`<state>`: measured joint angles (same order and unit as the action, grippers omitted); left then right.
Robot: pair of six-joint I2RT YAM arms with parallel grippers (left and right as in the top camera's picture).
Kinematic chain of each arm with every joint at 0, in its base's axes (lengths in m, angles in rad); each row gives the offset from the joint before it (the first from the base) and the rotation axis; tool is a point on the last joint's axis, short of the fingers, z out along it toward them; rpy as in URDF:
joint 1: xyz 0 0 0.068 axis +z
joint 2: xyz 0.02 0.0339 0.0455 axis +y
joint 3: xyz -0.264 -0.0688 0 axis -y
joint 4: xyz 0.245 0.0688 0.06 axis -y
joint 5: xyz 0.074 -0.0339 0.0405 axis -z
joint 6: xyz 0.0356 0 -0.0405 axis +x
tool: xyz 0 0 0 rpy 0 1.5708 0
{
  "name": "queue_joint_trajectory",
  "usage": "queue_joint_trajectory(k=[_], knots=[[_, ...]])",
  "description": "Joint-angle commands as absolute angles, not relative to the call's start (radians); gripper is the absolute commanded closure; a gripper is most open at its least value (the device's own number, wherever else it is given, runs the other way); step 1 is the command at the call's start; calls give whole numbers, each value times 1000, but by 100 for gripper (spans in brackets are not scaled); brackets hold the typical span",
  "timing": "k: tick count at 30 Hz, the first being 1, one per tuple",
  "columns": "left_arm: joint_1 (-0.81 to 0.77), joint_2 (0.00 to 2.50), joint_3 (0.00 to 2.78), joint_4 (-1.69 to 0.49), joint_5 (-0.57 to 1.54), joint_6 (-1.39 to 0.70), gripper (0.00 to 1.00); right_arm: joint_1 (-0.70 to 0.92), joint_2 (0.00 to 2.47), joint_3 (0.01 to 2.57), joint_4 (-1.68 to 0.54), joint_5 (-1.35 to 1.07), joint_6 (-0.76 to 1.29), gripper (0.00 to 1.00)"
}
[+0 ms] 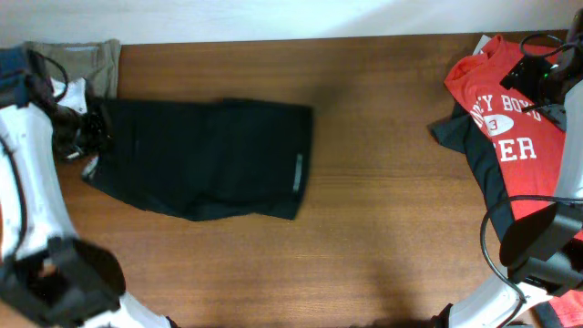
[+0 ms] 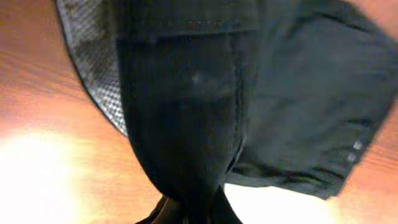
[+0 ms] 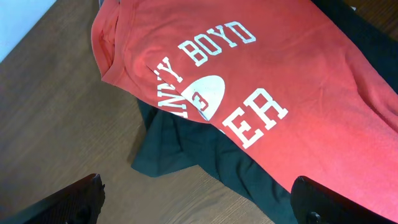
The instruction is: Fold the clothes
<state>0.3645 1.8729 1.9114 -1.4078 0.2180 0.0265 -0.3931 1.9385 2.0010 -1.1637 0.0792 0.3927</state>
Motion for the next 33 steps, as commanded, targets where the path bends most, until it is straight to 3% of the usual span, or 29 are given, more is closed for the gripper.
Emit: queue_joint_trajectory(k=[1, 15, 23, 25, 26, 27, 28, 33], knots=[[321, 1714, 1938, -1423, 148, -16, 99, -393, 1934, 2012, -1164, 91, 397, 1], [-27, 1952, 1932, -1385, 141, -15, 100, -393, 1934, 2012, -1164, 91, 397, 1], [-130, 2144, 1931, -1287, 195, -15, 99, -393, 1934, 2012, -1164, 91, 397, 1], [-136, 2175, 1931, -1267, 195, -15, 94, -393, 1934, 2012, -1164, 91, 397, 1], [-136, 2189, 1931, -1264, 195, -15, 77, -393, 1934, 2012, -1164, 91, 398, 1], [-136, 2198, 1931, -1263, 195, -15, 50, -393, 1934, 2012, -1164, 91, 397, 1], [-136, 2205, 1931, -1260, 195, -15, 38, -393, 1933, 2012, -1164, 91, 398, 1], [-135, 2202, 2038, -1315, 233, -15, 34, -393, 1934, 2012, -1164, 91, 398, 1]])
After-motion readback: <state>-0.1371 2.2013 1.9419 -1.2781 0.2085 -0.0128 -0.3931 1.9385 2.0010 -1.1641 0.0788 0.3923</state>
